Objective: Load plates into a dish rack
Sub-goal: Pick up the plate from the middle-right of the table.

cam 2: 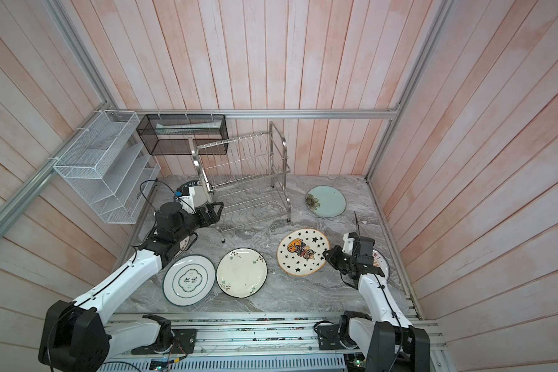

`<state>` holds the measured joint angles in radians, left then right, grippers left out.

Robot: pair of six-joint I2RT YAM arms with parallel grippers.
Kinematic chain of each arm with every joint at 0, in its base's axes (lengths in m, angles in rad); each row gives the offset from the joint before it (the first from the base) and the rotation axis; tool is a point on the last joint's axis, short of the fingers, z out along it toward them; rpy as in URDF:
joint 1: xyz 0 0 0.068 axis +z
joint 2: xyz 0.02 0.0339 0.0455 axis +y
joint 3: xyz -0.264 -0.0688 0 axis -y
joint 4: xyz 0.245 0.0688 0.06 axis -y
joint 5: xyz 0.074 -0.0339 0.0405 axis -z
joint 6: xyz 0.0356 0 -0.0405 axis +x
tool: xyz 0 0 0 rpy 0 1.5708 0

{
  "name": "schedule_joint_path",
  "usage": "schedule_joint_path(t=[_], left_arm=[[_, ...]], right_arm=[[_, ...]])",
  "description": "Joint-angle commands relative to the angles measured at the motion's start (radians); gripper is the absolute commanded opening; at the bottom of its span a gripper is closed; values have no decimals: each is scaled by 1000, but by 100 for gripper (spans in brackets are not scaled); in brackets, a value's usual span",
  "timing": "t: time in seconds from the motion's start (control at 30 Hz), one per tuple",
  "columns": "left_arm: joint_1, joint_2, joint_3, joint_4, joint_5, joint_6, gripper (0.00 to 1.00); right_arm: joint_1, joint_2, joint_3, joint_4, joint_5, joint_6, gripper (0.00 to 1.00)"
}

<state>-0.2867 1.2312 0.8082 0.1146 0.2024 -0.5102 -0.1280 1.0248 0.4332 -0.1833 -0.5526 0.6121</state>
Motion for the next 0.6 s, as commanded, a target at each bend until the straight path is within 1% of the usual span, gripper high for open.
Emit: schedule_joint_path(t=[0.0, 0.2, 0.43, 0.57], left_arm=[[-17, 12, 40, -13, 8, 0, 100], [-54, 1, 31, -9, 6, -18, 100], [-109, 6, 24, -31, 24, -41, 100], [-141, 28, 22, -41, 39, -59, 100]], right_arm=[[-9, -12, 85, 78, -84, -14, 0], [-11, -41, 123, 80, -109, -31, 0], [-19, -90, 126, 135, -152, 7, 0], [-20, -103, 129, 179, -203, 34, 0]])
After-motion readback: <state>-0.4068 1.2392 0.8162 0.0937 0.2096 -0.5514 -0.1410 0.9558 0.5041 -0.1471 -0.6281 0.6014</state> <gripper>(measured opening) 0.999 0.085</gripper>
